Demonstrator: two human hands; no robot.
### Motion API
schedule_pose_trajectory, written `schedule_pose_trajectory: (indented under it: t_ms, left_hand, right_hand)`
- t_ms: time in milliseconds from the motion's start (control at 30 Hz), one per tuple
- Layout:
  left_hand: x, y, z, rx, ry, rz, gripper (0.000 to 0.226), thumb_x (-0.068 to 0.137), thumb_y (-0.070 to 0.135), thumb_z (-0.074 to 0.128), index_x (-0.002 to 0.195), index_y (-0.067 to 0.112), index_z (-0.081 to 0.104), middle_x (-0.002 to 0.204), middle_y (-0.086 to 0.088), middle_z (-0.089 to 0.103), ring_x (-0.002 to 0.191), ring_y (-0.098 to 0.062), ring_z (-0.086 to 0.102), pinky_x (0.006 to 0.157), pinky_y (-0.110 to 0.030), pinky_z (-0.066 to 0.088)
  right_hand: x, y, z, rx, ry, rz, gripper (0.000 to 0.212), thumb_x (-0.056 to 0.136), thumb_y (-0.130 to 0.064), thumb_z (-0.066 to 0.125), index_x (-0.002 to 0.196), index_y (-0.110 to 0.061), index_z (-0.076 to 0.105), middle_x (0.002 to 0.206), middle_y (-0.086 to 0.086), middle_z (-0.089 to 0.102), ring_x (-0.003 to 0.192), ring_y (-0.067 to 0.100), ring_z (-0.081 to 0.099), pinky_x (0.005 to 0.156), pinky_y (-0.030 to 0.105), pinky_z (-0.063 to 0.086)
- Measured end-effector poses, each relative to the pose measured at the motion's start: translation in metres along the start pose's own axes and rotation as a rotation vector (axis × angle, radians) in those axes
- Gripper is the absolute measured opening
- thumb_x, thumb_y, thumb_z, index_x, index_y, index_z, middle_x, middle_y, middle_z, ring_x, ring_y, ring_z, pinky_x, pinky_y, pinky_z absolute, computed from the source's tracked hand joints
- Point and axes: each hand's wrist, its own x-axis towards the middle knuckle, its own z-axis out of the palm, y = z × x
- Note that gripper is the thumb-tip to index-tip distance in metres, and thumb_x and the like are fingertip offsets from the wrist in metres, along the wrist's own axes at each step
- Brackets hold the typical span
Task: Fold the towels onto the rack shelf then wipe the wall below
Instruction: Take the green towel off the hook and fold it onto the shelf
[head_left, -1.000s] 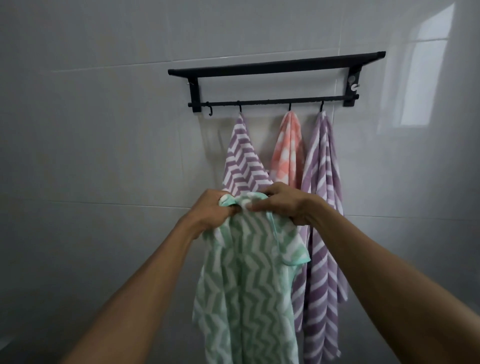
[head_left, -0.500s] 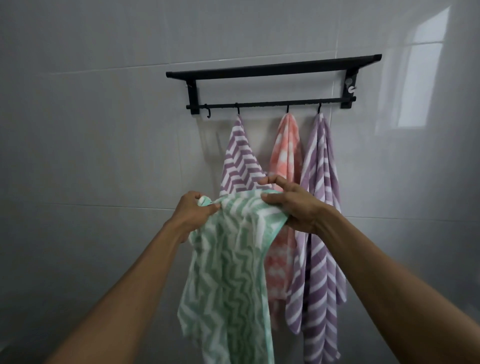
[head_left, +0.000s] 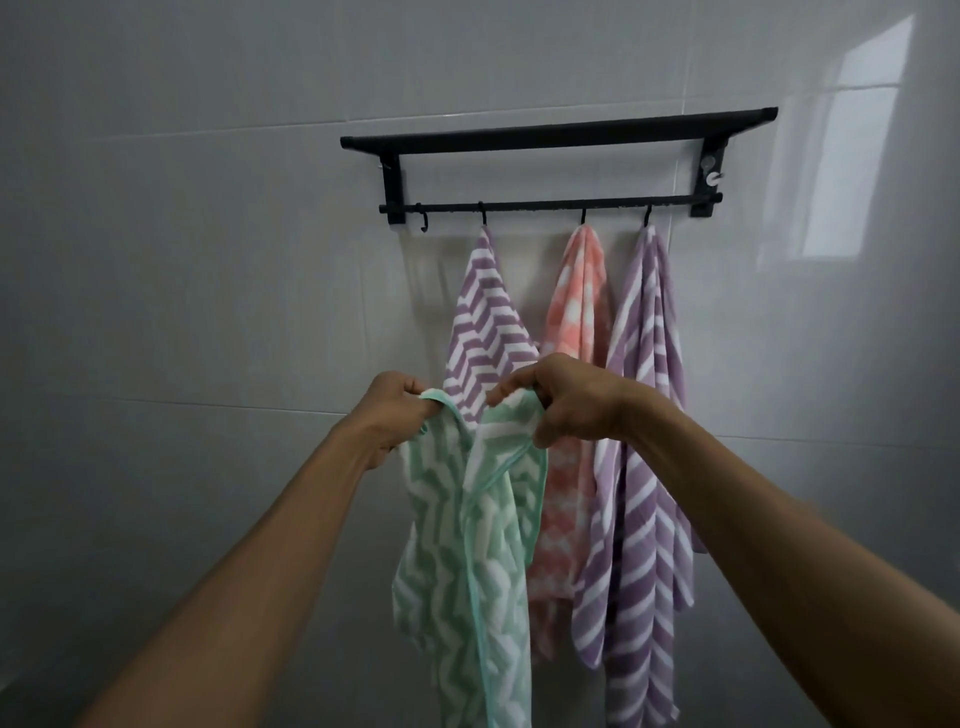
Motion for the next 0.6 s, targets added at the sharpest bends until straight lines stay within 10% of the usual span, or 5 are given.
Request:
schedule_pose_trajectory:
  t_ms: [367, 500, 600]
  left_hand:
    - [0.005, 0.003, -0.001, -0.097, 0.092, -0.053, 0.017, 0.090, 0.019, 0.072, 0.080, 0.006, 0.075, 0.078, -0.014, 0.071, 0.065, -0.025, 0.065, 0.072, -0.040, 0.060]
    - [0.005, 0.007, 0.000, -0.081, 0.080, -0.062, 0.018, 0.092, 0.017, 0.070, 0.087, 0.001, 0.074, 0.074, -0.012, 0.069, 0.056, -0.020, 0.062, 0.052, -0.025, 0.054]
    - [0.005, 0.008, 0.003, -0.111, 0.049, -0.079, 0.017, 0.094, 0.017, 0.067, 0.083, 0.004, 0.073, 0.072, -0.011, 0.068, 0.053, -0.018, 0.062, 0.049, -0.022, 0.052]
  right_hand:
    - [-0.005, -0.013, 0.009, -0.387, 0.074, -0.070, 0.043, 0.071, -0.025, 0.090, 0.111, -0.025, 0.074, 0.105, -0.008, 0.062, 0.101, 0.016, 0.061, 0.081, 0.024, 0.046]
    - [-0.010, -0.021, 0.006, -0.343, -0.165, -0.041, 0.053, 0.076, 0.002, 0.077, 0.124, -0.017, 0.069, 0.113, 0.001, 0.072, 0.100, 0.018, 0.068, 0.090, 0.037, 0.058]
    - [-0.006, -0.024, 0.012, -0.424, -0.027, -0.115, 0.043, 0.084, 0.005, 0.062, 0.120, -0.017, 0.072, 0.116, 0.001, 0.071, 0.103, 0.019, 0.065, 0.089, 0.031, 0.055]
